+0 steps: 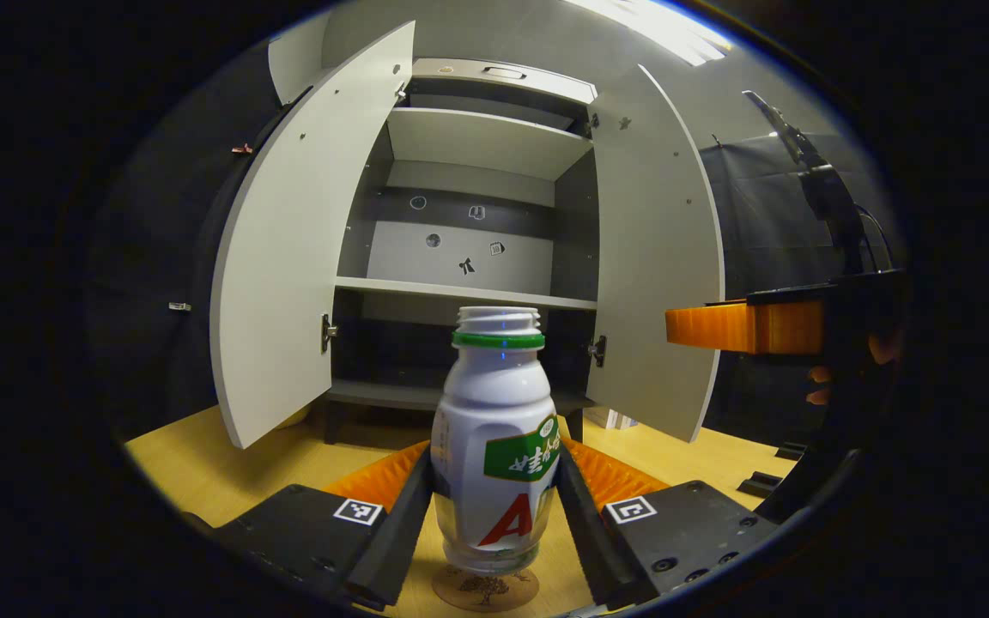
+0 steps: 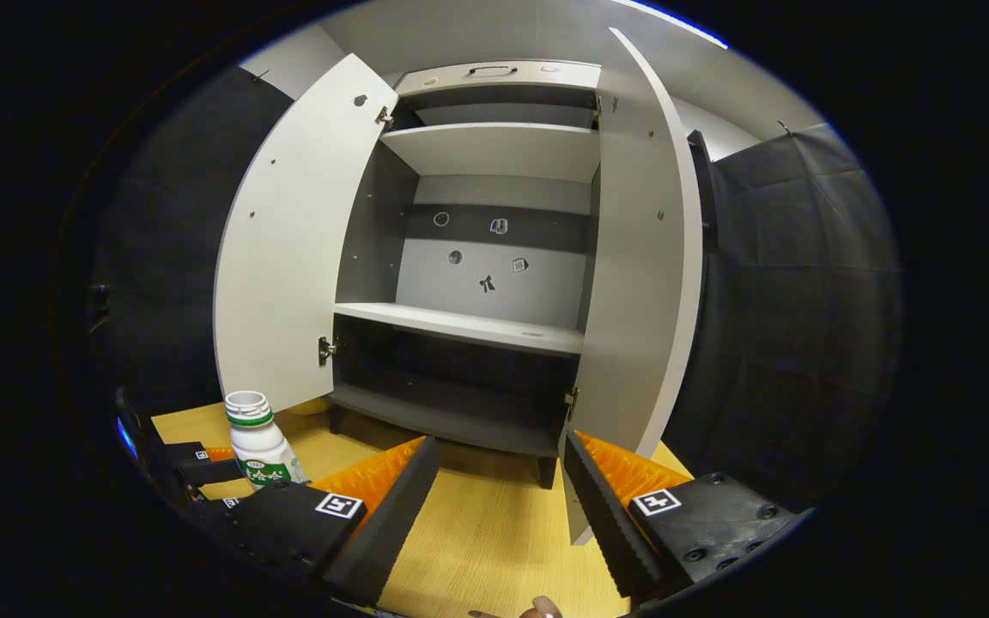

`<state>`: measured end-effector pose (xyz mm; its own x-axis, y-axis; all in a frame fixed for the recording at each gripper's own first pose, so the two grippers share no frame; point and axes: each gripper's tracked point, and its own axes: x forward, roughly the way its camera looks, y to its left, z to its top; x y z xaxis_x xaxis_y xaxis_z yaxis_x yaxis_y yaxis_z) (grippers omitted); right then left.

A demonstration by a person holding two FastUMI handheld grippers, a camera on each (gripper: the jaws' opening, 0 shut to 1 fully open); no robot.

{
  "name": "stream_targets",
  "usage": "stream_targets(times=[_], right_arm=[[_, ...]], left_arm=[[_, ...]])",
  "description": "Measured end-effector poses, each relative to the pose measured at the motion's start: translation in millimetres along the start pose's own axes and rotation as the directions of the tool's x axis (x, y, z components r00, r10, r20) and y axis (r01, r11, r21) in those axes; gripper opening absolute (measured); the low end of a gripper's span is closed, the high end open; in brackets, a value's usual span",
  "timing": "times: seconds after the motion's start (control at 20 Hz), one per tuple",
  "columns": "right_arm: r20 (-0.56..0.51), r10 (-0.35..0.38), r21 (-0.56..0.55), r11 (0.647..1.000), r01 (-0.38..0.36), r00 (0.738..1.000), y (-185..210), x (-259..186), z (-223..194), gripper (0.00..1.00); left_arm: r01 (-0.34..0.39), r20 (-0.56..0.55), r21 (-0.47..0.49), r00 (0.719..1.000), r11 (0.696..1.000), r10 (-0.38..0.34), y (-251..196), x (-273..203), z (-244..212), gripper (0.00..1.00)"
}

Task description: Grasp the bottle in the cabinet with the left hand and place it on the coaster, then close the right door with the right hand and the left door with the left hand.

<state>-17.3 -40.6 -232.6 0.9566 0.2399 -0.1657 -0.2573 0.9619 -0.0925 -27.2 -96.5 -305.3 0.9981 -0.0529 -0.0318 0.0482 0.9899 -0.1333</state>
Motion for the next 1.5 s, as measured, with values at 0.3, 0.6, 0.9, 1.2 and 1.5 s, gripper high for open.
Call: stream_targets(times=[0.3,0.6,0.9,1.2,1.5], right_arm=[[-0.024,0.032,0.011,0.999,-0.032,0.999,7,3,-35,0.98],[-0.051,0.055,0.000,0.998,-0.055,0.997,13,8,-51,0.98],[-0.077,0.064,0.003,0.998,-0.064,0.995,18,6,-60,0.98],[-0.073,0.069,-0.036,0.997,-0.072,0.995,19,2,-56,0.98],[-0.057,0.074,-0.014,0.997,-0.074,0.996,12,-7,-20,0.98]], left_arm=[[-0.020,-0.040,0.042,0.999,0.999,0.022,0,0,-49,0.80],[-0.012,-0.032,0.027,0.999,1.000,0.012,1,1,-65,0.81],[-0.024,-0.028,0.034,0.999,0.999,0.025,-1,-2,-68,0.82],[-0.028,-0.065,0.027,0.997,0.999,0.030,-1,-4,-71,0.95],[-0.046,-0.001,0.078,0.999,0.996,0.046,1,-7,-11,0.95]])
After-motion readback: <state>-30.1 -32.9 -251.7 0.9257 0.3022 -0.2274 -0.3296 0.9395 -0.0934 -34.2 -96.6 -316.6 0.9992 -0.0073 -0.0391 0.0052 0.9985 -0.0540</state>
